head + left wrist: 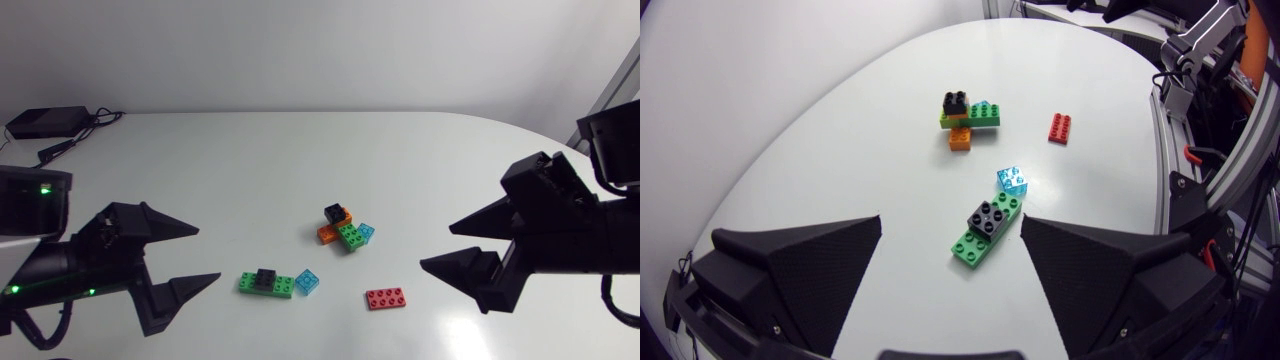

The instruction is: Separate the duplo bricks

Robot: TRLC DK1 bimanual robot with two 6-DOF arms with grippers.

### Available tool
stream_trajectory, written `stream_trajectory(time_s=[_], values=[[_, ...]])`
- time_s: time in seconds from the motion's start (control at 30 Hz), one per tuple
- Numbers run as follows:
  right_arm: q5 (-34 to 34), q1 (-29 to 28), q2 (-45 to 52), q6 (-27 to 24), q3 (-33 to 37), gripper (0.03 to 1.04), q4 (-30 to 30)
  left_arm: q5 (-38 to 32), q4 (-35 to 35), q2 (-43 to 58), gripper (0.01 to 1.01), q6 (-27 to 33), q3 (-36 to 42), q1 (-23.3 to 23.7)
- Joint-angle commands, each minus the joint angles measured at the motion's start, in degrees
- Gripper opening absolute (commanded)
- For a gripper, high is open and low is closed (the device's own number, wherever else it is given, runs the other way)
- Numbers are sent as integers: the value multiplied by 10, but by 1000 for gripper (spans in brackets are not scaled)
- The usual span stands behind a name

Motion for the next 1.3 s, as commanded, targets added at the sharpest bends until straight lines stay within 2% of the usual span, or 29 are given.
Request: stream_trajectory(time_s=[0.0, 0.2, 0.67, 0.77, 0.83, 1.2, 1.27], values=[[0, 3, 16, -13, -13, 1007, 0, 21, 27, 68, 970, 47, -12, 14], [0, 3, 45, -29, -25, 1007, 20, 41, 90, 212, 967, 98, 9, 22], [-10, 8, 140, -59, -26, 1007, 77, 70, 98, 386, 959, 244, 83, 41], [-17, 12, 162, -61, -24, 1007, 97, 72, 96, 410, 954, 264, 96, 39], [-18, 19, 179, -60, -21, 1007, 111, 76, 92, 419, 910, 274, 100, 34], [-18, 36, 255, -67, -7, 1007, 151, 79, 83, 430, 905, 326, 72, -4], [-18, 37, 261, -67, -8, 1007, 157, 79, 83, 445, 866, 334, 76, -5]])
